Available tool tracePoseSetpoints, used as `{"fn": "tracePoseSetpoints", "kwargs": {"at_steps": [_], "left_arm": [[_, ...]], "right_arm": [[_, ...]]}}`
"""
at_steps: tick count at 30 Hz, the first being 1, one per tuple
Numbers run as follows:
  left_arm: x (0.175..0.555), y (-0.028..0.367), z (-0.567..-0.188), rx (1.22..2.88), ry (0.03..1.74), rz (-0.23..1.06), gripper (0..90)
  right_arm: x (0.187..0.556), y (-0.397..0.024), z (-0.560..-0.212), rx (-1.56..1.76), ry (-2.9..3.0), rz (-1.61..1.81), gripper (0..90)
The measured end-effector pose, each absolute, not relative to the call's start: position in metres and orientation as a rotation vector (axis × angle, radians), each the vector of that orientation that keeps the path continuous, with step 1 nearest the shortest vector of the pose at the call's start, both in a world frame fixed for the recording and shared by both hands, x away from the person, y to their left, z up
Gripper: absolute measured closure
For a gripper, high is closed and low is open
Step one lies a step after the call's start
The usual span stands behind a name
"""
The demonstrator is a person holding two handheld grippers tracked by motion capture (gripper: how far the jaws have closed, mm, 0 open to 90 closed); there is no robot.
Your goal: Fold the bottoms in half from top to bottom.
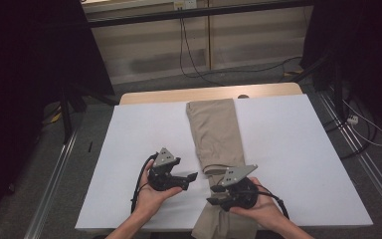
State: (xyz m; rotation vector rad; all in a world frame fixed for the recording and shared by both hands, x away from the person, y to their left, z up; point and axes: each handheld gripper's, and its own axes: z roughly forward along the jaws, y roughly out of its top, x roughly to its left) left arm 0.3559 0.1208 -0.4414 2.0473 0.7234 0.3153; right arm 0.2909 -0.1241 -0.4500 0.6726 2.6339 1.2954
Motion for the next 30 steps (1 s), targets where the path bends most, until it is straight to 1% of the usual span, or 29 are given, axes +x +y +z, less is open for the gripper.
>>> {"fn": "tracePoseSetpoints", "kwargs": {"at_steps": [2, 5, 7, 8, 9, 10, 11, 13, 14, 15, 18, 22, 26, 30], "left_arm": [[0.357, 0.120, -0.444, 2.047, 0.721, 0.304, 17.4], [0.355, 0.118, -0.445, 2.061, 0.709, 0.305, 17.1], [0.353, 0.117, -0.446, 2.060, 0.718, 0.294, 17.1], [0.353, 0.117, -0.447, 2.062, 0.719, 0.295, 17.1], [0.352, 0.117, -0.447, 2.066, 0.717, 0.291, 17.1], [0.352, 0.117, -0.447, 2.068, 0.716, 0.287, 17.1], [0.352, 0.117, -0.448, 2.068, 0.719, 0.284, 17.1], [0.353, 0.116, -0.448, 2.075, 0.716, 0.284, 17.1], [0.353, 0.115, -0.449, 2.072, 0.719, 0.278, 17.1], [0.353, 0.116, -0.448, 2.066, 0.721, 0.282, 17.1], [0.352, 0.116, -0.448, 2.066, 0.724, 0.273, 17.1], [0.353, 0.115, -0.449, 2.051, 0.741, 0.254, 18.6], [0.354, 0.112, -0.450, 2.044, 0.755, 0.242, 20.1], [0.357, 0.112, -0.452, 2.044, 0.765, 0.215, 22.8]], "right_arm": [[0.286, -0.117, -0.453, 0.635, 2.652, 1.255, 45.1], [0.282, -0.107, -0.460, 0.589, 2.701, 1.239, 39.8], [0.277, -0.102, -0.465, 0.547, 2.721, 1.158, 37.3], [0.273, -0.101, -0.466, 0.510, 2.703, 1.143, 37.7], [0.273, -0.102, -0.465, 0.514, 2.706, 1.136, 39.5], [0.272, -0.103, -0.464, 0.513, 2.705, 1.127, 45.1], [0.272, -0.105, -0.464, 0.514, 2.704, 1.123, 52.5], [0.272, -0.109, -0.462, 0.522, 2.705, 1.129, 77.7], [0.272, -0.110, -0.462, 0.534, 2.709, 1.124, 85.2], [0.273, -0.112, -0.461, 0.548, 2.712, 1.124, 88.0], [0.275, -0.116, -0.458, 0.577, 2.702, 1.162, 89.0], [0.284, -0.124, -0.441, 0.654, 2.609, 1.288, 89.3], [0.300, -0.139, -0.426, 0.753, 2.489, 1.368, 89.3], [0.328, -0.155, -0.409, 0.869, 2.355, 1.431, 89.3]]}}
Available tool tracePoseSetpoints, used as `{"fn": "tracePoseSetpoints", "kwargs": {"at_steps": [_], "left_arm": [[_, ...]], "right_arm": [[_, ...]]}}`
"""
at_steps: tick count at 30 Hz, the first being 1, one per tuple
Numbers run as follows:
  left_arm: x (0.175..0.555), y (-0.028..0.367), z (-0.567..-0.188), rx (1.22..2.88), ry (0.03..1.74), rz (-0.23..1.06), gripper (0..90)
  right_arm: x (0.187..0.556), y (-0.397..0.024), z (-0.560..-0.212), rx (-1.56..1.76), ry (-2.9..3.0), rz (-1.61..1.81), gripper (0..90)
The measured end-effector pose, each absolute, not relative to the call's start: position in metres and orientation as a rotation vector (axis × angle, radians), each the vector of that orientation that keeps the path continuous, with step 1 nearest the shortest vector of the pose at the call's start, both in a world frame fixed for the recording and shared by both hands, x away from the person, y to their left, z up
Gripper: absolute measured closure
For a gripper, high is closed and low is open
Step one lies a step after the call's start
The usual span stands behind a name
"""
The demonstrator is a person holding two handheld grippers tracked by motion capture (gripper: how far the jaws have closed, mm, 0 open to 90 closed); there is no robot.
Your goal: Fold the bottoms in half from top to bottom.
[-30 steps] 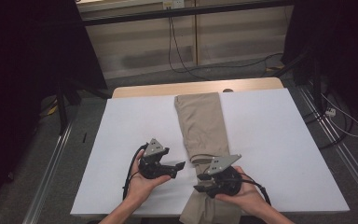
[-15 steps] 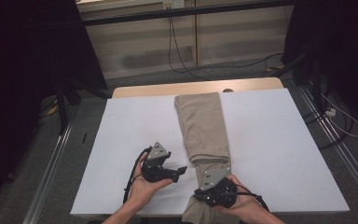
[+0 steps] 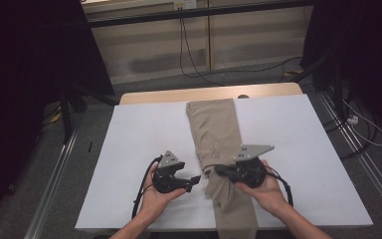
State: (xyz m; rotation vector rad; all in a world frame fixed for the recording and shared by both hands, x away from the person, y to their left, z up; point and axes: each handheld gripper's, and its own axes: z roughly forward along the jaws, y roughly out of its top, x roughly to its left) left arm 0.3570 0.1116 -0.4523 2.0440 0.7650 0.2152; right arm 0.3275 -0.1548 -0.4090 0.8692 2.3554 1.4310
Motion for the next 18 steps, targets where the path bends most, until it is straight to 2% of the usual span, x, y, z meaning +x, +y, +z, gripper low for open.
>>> {"fn": "tracePoseSetpoints", "kwargs": {"at_steps": [6, 12, 16, 18], "left_arm": [[0.354, 0.108, -0.454, 2.080, 0.730, 0.182, 31.2], [0.332, 0.092, -0.459, 2.170, 0.595, 0.076, 56.3], [0.313, 0.073, -0.460, 2.235, 0.463, 0.041, 59.0], [0.305, 0.066, -0.460, 2.247, 0.423, 0.044, 58.3]], "right_arm": [[0.376, -0.166, -0.405, 1.078, 2.206, 1.466, 89.2], [0.410, -0.173, -0.433, 1.240, 2.178, 1.285, 87.0], [0.409, -0.177, -0.450, 1.302, 2.211, 1.180, 66.0], [0.405, -0.183, -0.451, 1.317, 2.227, 1.148, 51.7]]}}
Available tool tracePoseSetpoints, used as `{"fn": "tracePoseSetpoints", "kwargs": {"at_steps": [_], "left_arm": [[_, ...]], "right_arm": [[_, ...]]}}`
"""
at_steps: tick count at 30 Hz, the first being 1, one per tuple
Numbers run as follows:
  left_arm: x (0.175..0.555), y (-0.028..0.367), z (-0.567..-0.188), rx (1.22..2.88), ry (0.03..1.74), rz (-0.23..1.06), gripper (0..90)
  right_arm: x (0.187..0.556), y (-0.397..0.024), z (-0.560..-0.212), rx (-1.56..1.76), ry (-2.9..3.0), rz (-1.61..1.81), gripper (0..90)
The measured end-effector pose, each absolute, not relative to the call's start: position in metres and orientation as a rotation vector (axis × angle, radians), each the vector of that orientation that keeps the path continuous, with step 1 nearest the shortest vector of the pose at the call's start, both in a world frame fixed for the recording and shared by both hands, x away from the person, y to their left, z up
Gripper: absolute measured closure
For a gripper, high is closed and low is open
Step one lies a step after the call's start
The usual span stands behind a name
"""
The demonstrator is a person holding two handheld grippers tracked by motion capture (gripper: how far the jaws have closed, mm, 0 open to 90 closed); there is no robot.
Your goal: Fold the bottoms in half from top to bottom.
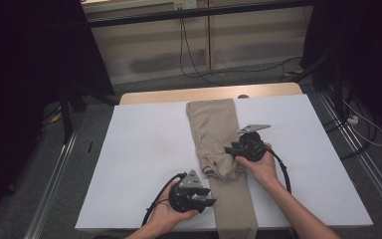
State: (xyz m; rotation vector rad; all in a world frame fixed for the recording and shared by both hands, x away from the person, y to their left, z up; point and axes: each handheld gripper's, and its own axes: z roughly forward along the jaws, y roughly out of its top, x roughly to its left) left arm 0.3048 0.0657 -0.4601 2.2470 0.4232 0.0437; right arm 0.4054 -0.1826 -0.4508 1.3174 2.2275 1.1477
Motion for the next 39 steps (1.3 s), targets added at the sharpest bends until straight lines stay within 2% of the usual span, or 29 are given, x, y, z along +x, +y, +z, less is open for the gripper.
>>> {"fn": "tracePoseSetpoints", "kwargs": {"at_steps": [2, 4, 5, 6, 8, 9, 12, 14, 16, 18, 20, 22, 27, 30, 35, 39], "left_arm": [[0.296, 0.058, -0.462, 2.289, 0.384, 0.060, 56.4], [0.289, 0.052, -0.462, 2.321, 0.326, 0.141, 54.1], [0.288, 0.052, -0.461, 2.328, 0.310, 0.149, 58.4], [0.287, 0.052, -0.461, 2.326, 0.300, 0.121, 71.3], [0.284, 0.052, -0.461, 2.333, 0.285, 0.111, 85.2], [0.283, 0.052, -0.461, 2.338, 0.291, 0.120, 90.0], [0.284, 0.055, -0.459, 2.340, 0.322, 0.090, 90.0], [0.283, 0.061, -0.458, 2.341, 0.344, 0.083, 90.0], [0.284, 0.067, -0.457, 2.349, 0.364, 0.090, 90.0], [0.287, 0.072, -0.455, 2.334, 0.376, 0.081, 90.0], [0.287, 0.074, -0.455, 2.310, 0.416, 0.040, 90.0], [0.284, 0.075, -0.455, 2.330, 0.408, 0.066, 90.0], [0.283, 0.087, -0.454, 2.318, 0.460, 0.071, 90.0], [0.287, 0.090, -0.453, 2.310, 0.462, 0.052, 90.0], [0.285, 0.092, -0.455, 2.340, 0.489, 0.025, 90.0], [0.289, 0.088, -0.455, 2.295, 0.517, 0.027, 89.8]], "right_arm": [[0.396, -0.192, -0.448, 1.315, 2.185, 1.184, 43.7], [0.383, -0.202, -0.443, 1.330, 2.154, 1.185, 34.4], [0.377, -0.205, -0.442, 1.332, 2.131, 1.191, 32.4], [0.369, -0.210, -0.440, 1.328, 2.121, 1.200, 32.6], [0.352, -0.217, -0.439, 1.320, 2.130, 1.204, 33.1], [0.342, -0.219, -0.440, 1.318, 2.146, 1.196, 35.2], [0.313, -0.221, -0.445, 1.313, 2.211, 1.168, 39.8], [0.294, -0.220, -0.448, 1.288, 2.268, 1.162, 48.6], [0.275, -0.214, -0.453, 1.236, 2.345, 1.148, 53.3], [0.260, -0.208, -0.456, 1.185, 2.414, 1.112, 55.1], [0.249, -0.203, -0.458, 1.135, 2.456, 1.121, 62.4], [0.243, -0.198, -0.460, 1.097, 2.483, 1.110, 67.7], [0.236, -0.188, -0.462, 1.025, 2.485, 1.046, 67.7], [0.232, -0.184, -0.462, 1.034, 2.495, 1.072, 90.0], [0.226, -0.178, -0.462, 1.055, 2.536, 1.125, 90.0], [0.230, -0.180, -0.460, 1.049, 2.546, 1.141, 88.2]]}}
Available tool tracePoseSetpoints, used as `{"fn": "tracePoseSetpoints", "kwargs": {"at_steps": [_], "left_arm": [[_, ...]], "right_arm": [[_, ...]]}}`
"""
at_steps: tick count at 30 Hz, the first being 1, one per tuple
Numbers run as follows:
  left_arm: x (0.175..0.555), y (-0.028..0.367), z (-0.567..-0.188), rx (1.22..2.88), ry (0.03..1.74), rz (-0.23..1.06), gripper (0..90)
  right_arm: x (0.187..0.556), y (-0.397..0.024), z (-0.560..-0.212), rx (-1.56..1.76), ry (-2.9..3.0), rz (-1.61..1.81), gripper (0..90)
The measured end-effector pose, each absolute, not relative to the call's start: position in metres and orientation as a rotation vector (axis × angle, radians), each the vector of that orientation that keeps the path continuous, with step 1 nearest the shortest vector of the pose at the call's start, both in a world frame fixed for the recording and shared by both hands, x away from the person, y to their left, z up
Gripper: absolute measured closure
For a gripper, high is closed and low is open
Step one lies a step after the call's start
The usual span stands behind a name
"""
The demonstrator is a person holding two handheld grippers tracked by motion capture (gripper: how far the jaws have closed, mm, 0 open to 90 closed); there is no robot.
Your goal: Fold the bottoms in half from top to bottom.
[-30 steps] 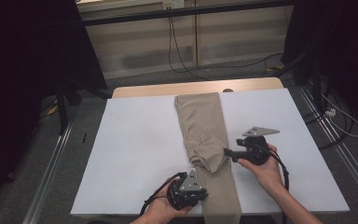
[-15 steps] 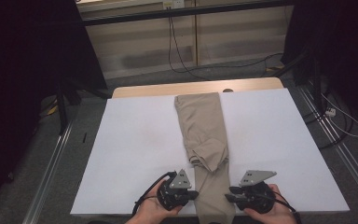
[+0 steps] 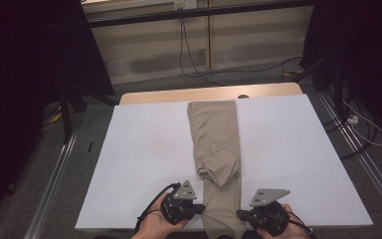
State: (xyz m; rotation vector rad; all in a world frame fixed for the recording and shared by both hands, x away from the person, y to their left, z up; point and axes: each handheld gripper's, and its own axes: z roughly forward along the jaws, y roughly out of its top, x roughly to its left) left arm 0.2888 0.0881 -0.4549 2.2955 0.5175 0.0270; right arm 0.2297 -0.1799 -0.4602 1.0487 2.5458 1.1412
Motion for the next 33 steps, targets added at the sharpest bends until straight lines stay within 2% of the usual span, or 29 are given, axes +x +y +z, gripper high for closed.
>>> {"fn": "tracePoseSetpoints", "kwargs": {"at_steps": [2, 3, 8, 10, 14, 18, 20, 22, 23, 29, 33], "left_arm": [[0.291, 0.084, -0.454, 2.277, 0.522, 0.030, 76.4], [0.292, 0.083, -0.454, 2.277, 0.523, 0.046, 67.7], [0.309, 0.075, -0.456, 2.246, 0.558, 0.138, 50.6], [0.317, 0.074, -0.455, 2.220, 0.569, 0.152, 50.4], [0.324, 0.077, -0.456, 2.205, 0.588, 0.148, 49.3], [0.325, 0.079, -0.453, 2.181, 0.576, 0.151, 49.1], [0.326, 0.078, -0.453, 2.182, 0.577, 0.156, 49.0], [0.328, 0.077, -0.454, 2.180, 0.581, 0.160, 49.3], [0.329, 0.077, -0.454, 2.186, 0.584, 0.157, 49.5], [0.334, 0.074, -0.451, 2.185, 0.575, 0.180, 53.2], [0.335, 0.071, -0.452, 2.194, 0.566, 0.180, 54.2]], "right_arm": [[0.239, -0.185, -0.454, 1.049, 2.506, 1.158, 70.4], [0.246, -0.188, -0.448, 1.044, 2.466, 1.163, 67.5], [0.291, -0.190, -0.425, 0.992, 2.348, 1.196, 66.8], [0.314, -0.182, -0.421, 0.971, 2.351, 1.194, 63.5], [0.356, -0.158, -0.421, 0.942, 2.332, 1.170, 51.1], [0.388, -0.141, -0.434, 0.968, 2.357, 1.164, 43.6], [0.397, -0.138, -0.443, 0.986, 2.390, 1.162, 48.0], [0.400, -0.138, -0.448, 0.999, 2.413, 1.142, 78.5], [0.400, -0.140, -0.449, 1.013, 2.412, 1.159, 87.9], [0.377, -0.167, -0.423, 1.044, 2.276, 1.277, 90.0], [0.353, -0.190, -0.420, 1.080, 2.244, 1.307, 90.0]]}}
